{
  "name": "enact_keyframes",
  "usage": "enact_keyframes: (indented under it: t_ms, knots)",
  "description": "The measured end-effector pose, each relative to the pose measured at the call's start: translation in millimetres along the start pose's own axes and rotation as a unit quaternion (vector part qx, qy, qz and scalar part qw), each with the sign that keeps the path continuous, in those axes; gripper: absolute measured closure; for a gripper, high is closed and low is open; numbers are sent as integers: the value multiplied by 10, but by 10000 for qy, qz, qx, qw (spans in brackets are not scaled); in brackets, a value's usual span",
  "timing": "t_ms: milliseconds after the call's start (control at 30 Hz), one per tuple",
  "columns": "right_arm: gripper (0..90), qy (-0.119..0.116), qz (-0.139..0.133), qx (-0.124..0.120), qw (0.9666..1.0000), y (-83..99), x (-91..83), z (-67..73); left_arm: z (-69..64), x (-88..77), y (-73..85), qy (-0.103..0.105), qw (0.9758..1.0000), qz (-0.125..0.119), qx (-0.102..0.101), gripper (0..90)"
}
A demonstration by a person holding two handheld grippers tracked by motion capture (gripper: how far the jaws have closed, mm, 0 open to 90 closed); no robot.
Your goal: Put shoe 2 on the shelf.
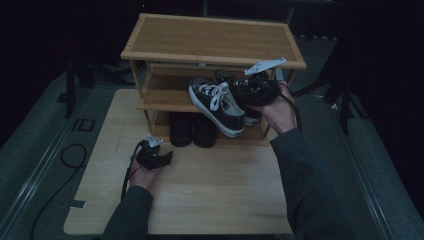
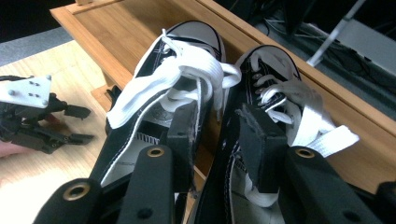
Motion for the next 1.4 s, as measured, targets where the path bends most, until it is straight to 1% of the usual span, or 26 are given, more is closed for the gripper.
enact_keyframes:
  t_ms: [100,267,300,400,533,600,633,700,767,867,933,967,1033,1133,1200,1233,1267,1333,1400]
  knots:
    - [669,-160,-106,-7,9998,5,-20,-3,0,0,0,0,10000,3,1,362]
    - [685,-442,-232,-142,9987,23,-53,-10,0,2,-2,-5,10000,5,0,362]
    - [690,-520,-272,-176,9981,26,-59,-13,0,1,-2,-4,10000,4,-1,362]
    - [713,-736,-400,-170,9963,42,-76,-33,1,0,-1,-45,10000,-6,-46,365]
    - [739,-811,-384,-240,9957,84,-72,-59,3,-16,-10,-96,9999,57,-119,416]
    - [753,-833,-401,-251,9954,100,-71,-75,-6,-29,-18,-31,9998,124,-134,429]
    - [763,-901,-408,-234,9948,107,-74,-77,-13,-47,-26,-10,9998,141,-104,431]
    - [794,-862,-424,-255,9950,120,-76,-89,-33,-76,-46,52,9999,129,-80,442]
    - [814,-902,-423,-278,9946,135,-77,-92,-63,-120,-75,139,9998,138,-19,450]
    - [832,-901,-404,-336,9945,155,-88,-97,-127,-193,-140,320,9994,95,69,455]
    - [844,-900,-419,-397,9943,162,-100,-98,-163,-253,-195,429,9990,35,135,460]
    - [860,-943,-440,-411,9937,164,-111,-95,-182,-286,-223,505,9986,17,162,472]
    - [889,-977,-458,-477,9930,168,-132,-93,-216,-352,-286,579,9980,-41,259,525]
    - [900,-1009,-451,-564,9923,183,-156,-92,-253,-461,-398,739,9966,-108,336,555]
    - [900,-1017,-424,-605,9921,202,-167,-91,-263,-522,-470,796,9960,-180,356,559]
    - [900,-1027,-418,-636,9918,213,-172,-91,-263,-522,-470,796,9960,-180,356,567]
    - [900,-1024,-432,-622,9919,224,-181,-91,-266,-576,-535,867,9953,-209,388,576]
    - [900,-1061,-467,-628,9913,238,-197,-88,-266,-620,-593,899,9948,-257,407,584]
    - [900,-1044,-473,-649,9913,254,-210,-85,-258,-659,-646,920,9943,-278,451,586]
Point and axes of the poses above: each handheld gripper's, and its own axes: x roughly forward along the jaws, y roughly out of its underside, z roughly to its left, the point moved 5 cm from there along x, roughly forward along the jaws, and after that the axes turned 7 degrees about -x, right-handed, at the moved point
